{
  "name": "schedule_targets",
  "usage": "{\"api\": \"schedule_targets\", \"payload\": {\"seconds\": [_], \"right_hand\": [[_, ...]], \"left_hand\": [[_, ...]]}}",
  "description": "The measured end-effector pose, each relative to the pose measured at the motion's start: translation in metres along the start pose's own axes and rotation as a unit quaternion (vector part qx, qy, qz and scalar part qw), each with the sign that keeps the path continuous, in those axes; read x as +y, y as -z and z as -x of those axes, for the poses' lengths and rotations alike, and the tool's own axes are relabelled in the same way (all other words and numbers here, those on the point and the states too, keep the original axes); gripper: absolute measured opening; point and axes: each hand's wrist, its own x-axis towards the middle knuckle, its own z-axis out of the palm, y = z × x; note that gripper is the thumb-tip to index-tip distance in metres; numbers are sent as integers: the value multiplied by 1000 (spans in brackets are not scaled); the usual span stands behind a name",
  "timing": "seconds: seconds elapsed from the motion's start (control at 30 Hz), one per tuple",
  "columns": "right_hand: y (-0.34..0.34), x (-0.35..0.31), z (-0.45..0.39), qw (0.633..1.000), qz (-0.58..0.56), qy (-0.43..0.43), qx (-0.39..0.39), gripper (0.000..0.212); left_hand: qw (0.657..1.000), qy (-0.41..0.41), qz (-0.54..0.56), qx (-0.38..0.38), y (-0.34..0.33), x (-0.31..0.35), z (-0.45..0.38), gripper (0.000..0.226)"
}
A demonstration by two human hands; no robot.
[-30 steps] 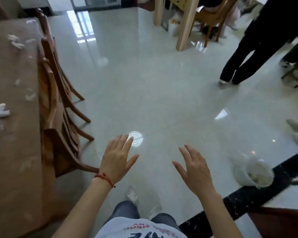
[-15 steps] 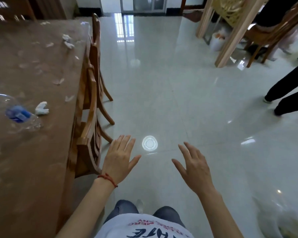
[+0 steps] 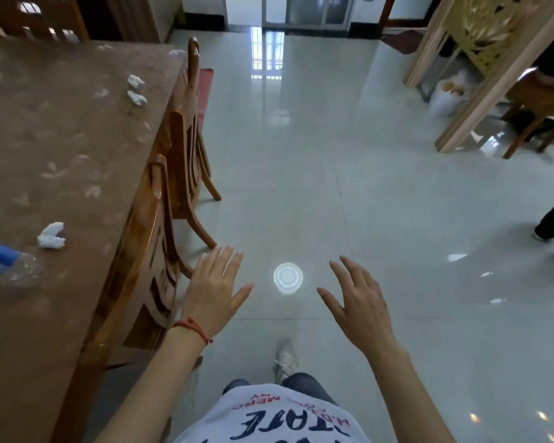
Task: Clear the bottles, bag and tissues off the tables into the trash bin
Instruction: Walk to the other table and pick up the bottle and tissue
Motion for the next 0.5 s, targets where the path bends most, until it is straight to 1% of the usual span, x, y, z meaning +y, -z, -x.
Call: {"api": "schedule_targets", "payload": {"seconds": [0.13, 0.23, 0.5], "right_hand": [[11, 23, -55, 999, 2, 32, -10, 55], [14, 34, -93, 999, -4, 46, -20, 58], [7, 34, -174, 995, -15, 87, -38, 66]], "left_hand": [[999, 38, 11, 13, 9, 10, -39, 74], [998, 56, 19, 9, 13, 15, -64, 75], [994, 100, 34, 7, 20, 1, -126, 75]]}}
